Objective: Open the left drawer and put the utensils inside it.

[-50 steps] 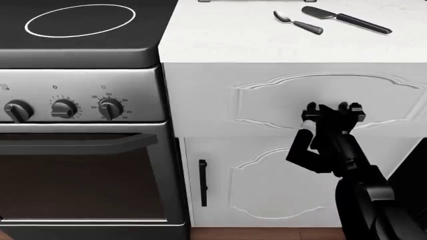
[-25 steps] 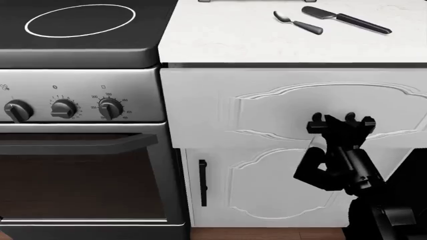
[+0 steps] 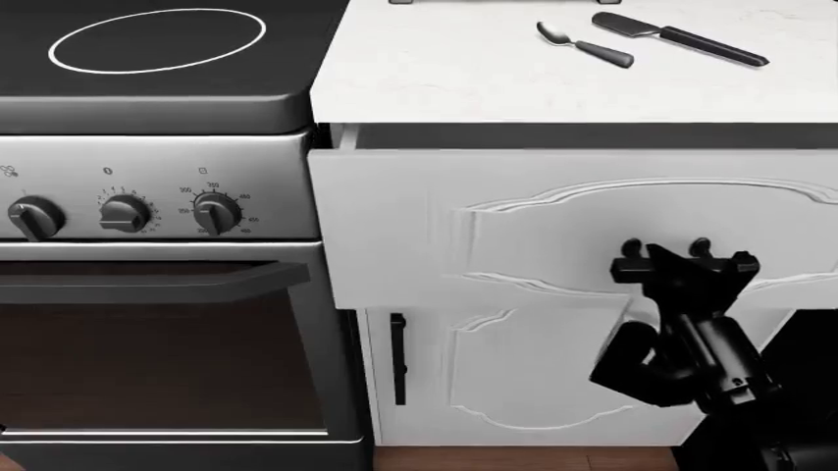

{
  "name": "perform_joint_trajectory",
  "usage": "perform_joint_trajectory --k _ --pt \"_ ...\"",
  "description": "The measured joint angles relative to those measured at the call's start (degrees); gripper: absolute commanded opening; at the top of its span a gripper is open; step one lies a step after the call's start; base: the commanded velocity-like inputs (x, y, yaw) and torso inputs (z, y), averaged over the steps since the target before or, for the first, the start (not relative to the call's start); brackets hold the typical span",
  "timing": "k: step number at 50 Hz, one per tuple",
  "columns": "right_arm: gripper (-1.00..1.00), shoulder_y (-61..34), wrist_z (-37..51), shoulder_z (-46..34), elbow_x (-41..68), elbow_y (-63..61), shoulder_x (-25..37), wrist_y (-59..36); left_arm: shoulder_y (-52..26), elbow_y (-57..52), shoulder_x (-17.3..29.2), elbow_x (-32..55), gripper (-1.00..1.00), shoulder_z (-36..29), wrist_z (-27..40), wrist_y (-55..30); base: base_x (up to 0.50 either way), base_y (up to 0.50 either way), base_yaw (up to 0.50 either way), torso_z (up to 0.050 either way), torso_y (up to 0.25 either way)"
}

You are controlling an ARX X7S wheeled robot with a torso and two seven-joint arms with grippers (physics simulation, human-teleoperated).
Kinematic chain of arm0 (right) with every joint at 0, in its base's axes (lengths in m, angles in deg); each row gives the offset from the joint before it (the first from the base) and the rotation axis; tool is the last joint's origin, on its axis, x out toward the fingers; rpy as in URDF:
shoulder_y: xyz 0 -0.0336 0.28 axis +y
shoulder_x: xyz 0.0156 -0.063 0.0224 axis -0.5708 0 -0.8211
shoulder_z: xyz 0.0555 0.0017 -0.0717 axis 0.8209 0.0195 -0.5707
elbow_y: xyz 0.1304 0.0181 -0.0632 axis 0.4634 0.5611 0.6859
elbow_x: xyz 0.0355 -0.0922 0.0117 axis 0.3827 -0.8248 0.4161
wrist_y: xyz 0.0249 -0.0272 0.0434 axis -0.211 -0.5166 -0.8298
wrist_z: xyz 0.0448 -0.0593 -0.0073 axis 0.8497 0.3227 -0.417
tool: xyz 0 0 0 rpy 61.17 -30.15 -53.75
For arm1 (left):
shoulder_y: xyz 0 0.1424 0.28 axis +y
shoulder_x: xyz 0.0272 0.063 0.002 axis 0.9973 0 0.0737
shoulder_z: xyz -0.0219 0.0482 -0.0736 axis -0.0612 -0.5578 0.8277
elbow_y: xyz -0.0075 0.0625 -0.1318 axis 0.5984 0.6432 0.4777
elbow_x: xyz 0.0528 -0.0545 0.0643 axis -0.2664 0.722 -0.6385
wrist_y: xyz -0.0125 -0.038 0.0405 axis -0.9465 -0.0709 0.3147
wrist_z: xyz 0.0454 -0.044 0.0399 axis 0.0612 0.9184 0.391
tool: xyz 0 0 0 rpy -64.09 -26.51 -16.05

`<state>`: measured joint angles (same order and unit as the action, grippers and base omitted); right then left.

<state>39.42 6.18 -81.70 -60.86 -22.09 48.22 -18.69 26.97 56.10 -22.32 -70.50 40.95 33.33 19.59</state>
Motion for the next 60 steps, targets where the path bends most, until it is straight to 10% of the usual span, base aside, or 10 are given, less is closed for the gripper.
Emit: perform_joint_trajectory --k 60 --pt "-1.0 23.05 9.31 5.4 -3.42 -16.87 10.6 -5.08 -0.24 -0.85 0.56 -0.65 1.0 -0.64 -0.1 -1.36 0.0 0.0 0.0 -0.001 -0.002"
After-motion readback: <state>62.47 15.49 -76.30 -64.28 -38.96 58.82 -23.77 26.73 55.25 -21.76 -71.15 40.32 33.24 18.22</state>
